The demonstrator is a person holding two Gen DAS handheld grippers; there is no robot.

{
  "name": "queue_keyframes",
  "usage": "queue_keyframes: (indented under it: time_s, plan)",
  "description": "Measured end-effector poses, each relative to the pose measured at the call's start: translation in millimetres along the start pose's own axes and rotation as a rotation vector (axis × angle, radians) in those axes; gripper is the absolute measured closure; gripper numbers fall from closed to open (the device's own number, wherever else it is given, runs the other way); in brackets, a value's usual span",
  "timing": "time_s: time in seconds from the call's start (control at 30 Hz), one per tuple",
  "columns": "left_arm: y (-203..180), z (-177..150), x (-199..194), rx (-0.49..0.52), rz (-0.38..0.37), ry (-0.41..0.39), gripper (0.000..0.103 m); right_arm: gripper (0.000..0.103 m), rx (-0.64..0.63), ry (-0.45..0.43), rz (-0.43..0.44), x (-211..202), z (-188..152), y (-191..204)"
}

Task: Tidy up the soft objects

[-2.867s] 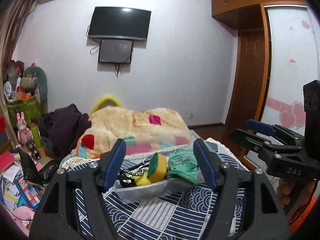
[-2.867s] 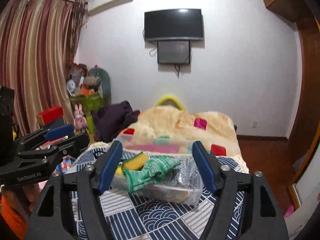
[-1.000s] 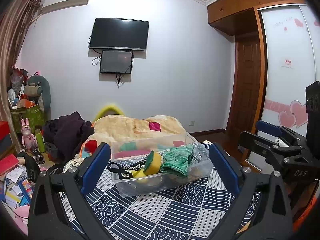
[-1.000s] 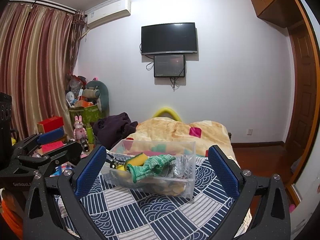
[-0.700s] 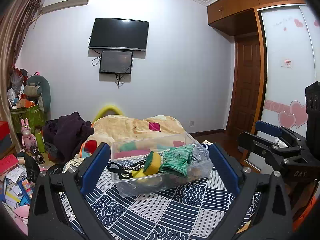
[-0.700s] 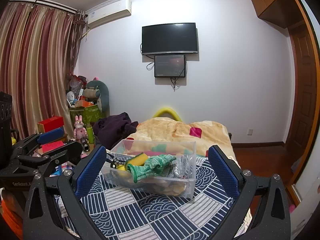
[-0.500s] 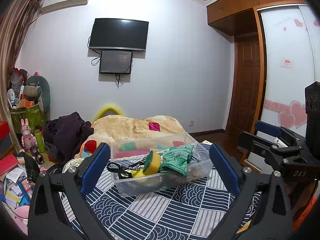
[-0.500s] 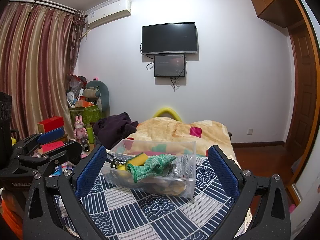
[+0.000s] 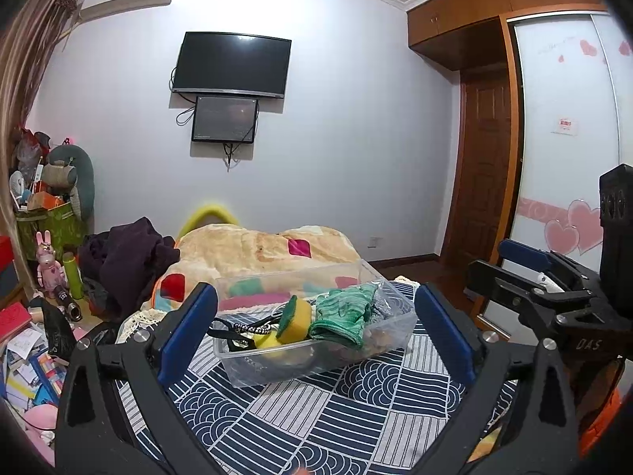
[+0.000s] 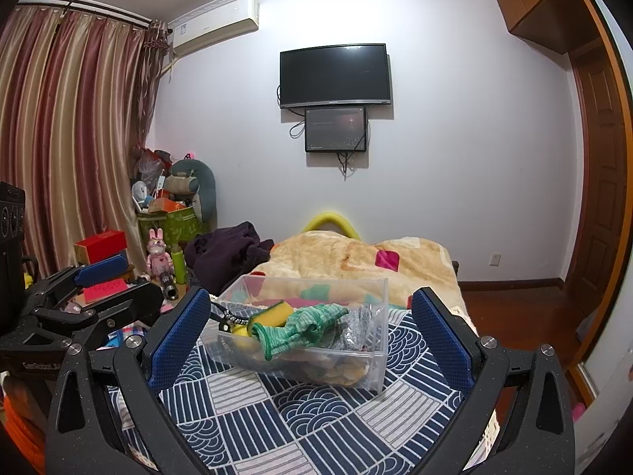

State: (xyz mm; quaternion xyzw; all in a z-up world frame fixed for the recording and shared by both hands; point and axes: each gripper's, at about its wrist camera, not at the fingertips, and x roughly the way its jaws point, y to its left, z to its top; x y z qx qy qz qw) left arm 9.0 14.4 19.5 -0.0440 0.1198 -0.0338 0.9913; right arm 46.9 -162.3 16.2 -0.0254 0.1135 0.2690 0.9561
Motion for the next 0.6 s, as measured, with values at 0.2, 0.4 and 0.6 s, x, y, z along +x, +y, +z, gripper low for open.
queue_keyframes:
  time_s: [0.2,0.4,0.6]
  plan:
    - [1.3,-0.3,-0.4,-0.003,0.002,0.002,0.002,0.002,0.002,0.003,-0.001,-0.8,-0.6,1.2]
    - [3.8,-1.8,0.6,-0.013,-0.007,0.018,0.0,0.001,0.007,0.011,-0.001,-0.6,-3.5,2.3]
    - [-0.7,-3.5,0.2,0.007,-0.008,0.022,0.0,0.001,0.011,0.021,-0.001,1.9,-5.2,3.3]
